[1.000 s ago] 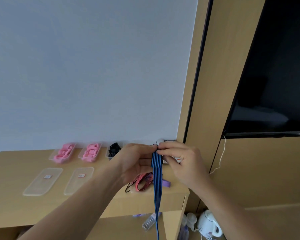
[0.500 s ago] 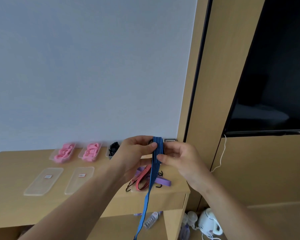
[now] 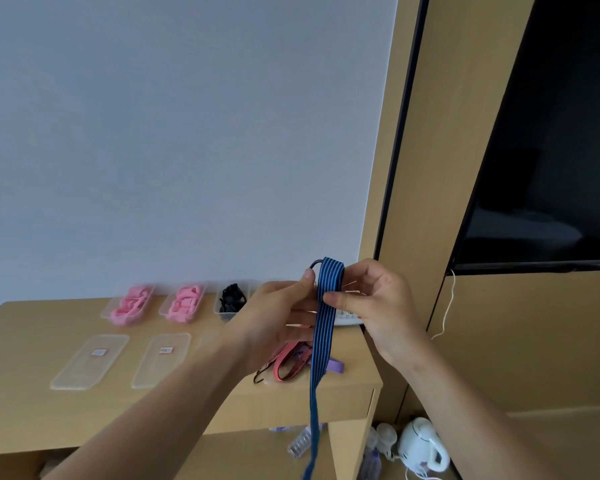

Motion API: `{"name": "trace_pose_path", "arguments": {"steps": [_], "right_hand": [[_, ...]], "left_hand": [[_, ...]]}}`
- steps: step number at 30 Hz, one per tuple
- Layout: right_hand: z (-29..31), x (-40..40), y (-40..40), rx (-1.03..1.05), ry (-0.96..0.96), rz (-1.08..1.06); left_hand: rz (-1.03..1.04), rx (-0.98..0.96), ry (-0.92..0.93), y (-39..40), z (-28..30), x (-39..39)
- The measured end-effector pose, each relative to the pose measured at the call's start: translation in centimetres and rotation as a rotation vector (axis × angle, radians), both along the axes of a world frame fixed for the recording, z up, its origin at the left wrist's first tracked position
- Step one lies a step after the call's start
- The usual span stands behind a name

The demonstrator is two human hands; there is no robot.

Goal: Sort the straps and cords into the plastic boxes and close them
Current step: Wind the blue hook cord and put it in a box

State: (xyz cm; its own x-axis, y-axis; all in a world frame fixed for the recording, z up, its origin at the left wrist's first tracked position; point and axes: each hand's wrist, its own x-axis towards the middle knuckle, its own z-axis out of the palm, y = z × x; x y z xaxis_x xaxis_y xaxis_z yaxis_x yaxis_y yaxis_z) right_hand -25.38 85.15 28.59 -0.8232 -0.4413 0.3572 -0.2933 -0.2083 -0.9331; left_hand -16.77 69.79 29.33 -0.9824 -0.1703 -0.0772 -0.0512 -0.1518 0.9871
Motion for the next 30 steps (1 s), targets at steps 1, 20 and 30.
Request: {"name": "trace_pose_path", "arguments": {"steps": [1,20,30], "right_hand": [[0.0,-0.1,0.1,-0.009,0.005,-0.002],[-1.6,-0.4,0.3,0.148,0.578,-0.160],[-1.1,0.4,-0.2,0.140,-0.049,0.091]], "left_hand": [[-0.014,0.017,-0.014,-0.1,0.1,0.1],[-0.030,0.108,-0.009,-1.3,0.2,-1.2],[0.139,0.010,0.157,-1.3,0.4,-1.0]]}}
